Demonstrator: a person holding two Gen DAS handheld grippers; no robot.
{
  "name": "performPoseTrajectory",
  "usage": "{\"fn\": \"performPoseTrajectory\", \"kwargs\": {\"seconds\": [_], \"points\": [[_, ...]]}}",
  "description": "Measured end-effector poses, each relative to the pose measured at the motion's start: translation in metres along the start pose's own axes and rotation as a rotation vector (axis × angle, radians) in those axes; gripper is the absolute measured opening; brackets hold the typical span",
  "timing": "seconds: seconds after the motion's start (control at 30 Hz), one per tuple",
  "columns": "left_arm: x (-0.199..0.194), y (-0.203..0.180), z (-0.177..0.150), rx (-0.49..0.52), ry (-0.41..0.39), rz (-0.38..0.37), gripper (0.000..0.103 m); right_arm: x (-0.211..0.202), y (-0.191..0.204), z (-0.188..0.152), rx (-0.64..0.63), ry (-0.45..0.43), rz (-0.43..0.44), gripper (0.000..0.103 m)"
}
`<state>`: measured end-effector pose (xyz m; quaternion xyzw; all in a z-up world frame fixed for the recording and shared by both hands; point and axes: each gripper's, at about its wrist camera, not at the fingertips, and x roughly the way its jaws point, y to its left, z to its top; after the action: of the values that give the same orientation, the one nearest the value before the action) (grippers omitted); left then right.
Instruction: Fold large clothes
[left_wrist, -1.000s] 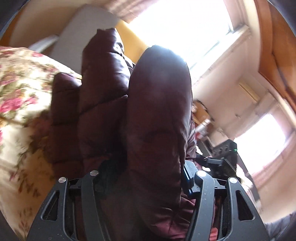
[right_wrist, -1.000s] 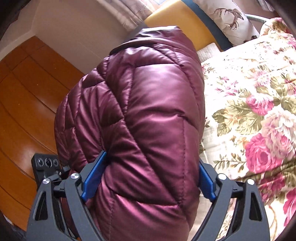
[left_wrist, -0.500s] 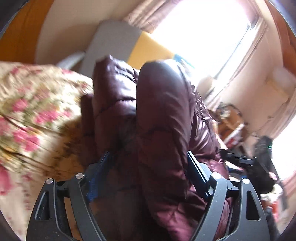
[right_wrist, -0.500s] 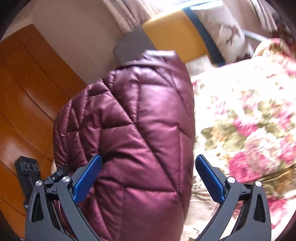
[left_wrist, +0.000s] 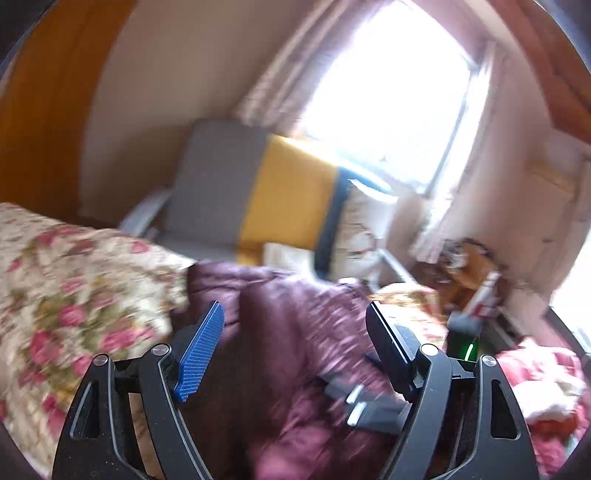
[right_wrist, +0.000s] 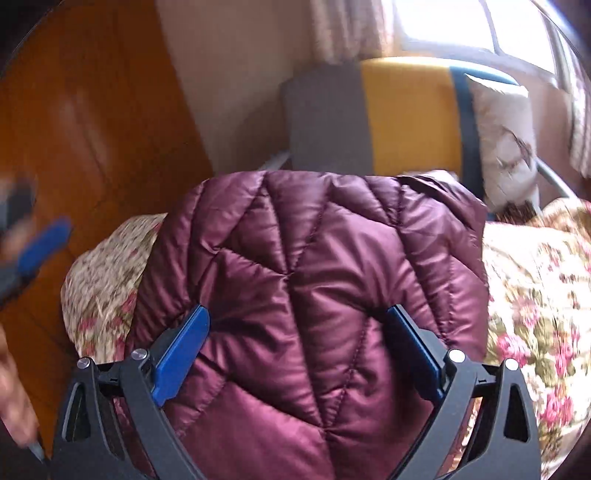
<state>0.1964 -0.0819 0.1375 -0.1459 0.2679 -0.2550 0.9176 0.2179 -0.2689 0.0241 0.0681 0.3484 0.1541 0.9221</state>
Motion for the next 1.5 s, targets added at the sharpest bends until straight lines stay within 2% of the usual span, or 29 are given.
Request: {"fn": "performPoseTrajectory", "kwargs": {"seconds": [0.07,0.17,0.27,0.33,0.4,0.5,0.57,0.7,0.73,0.8,0.87,0.97,1.03,1.13,1.3,1.5], "points": [[0.021,0.003,0.006,0.009,0.062,-0.048,0.078,0.005,0.015,-0.015,-0.112,-0.009,0.007,0.097],[0.057,0.016,-0.003,-0.027,0.164,-0.017,0.078,0.002,0.025,-0.027,-0.157,-0.037,0.039,0.097],[0.078,0.04,-0.023,-0.036,0.179,0.109,0.071,0.004,0.031,-0.035,-0.203,-0.043,0.046,0.097],[0.086,0.064,-0.041,-0.075,0.187,0.183,0.071,0.008,0.037,-0.039,-0.225,-0.045,0.048,0.098],[0.096,0.092,-0.062,-0.185,0.231,0.17,0.073,0.015,0.042,-0.043,-0.251,-0.038,0.045,0.099],[0.103,0.108,-0.08,-0.186,0.217,0.19,0.073,0.037,0.054,-0.051,-0.313,-0.007,0.028,0.101],[0.104,0.112,-0.081,-0.203,0.211,0.179,0.075,0.048,0.054,-0.049,-0.311,0.013,0.042,0.101],[0.092,0.099,-0.069,-0.177,0.204,0.178,0.076,0.032,0.052,-0.043,-0.297,0.005,0.033,0.101],[0.089,0.095,-0.066,-0.163,0.198,0.187,0.078,0.023,0.052,-0.039,-0.284,-0.006,0.02,0.101],[0.076,0.087,-0.058,-0.16,0.174,0.22,0.093,0.003,0.054,-0.04,-0.22,-0.038,0.022,0.101],[0.069,0.081,-0.055,-0.155,0.162,0.222,0.095,-0.013,0.05,-0.045,-0.114,-0.058,0.009,0.101],[0.058,0.067,-0.053,-0.105,0.132,0.245,0.096,-0.035,0.041,-0.054,0.013,-0.09,-0.056,0.101],[0.051,0.056,-0.052,-0.067,0.12,0.272,0.096,-0.04,0.029,-0.061,0.108,-0.079,-0.124,0.101],[0.042,0.043,-0.053,-0.015,0.104,0.297,0.098,-0.044,0.017,-0.071,0.198,-0.067,-0.16,0.101],[0.028,0.03,-0.058,0.024,0.089,0.324,0.099,-0.059,0.021,-0.082,0.213,-0.085,-0.204,0.101],[0.008,0.02,-0.066,0.039,0.069,0.35,0.099,-0.079,0.038,-0.08,0.187,-0.108,-0.23,0.101]]}}
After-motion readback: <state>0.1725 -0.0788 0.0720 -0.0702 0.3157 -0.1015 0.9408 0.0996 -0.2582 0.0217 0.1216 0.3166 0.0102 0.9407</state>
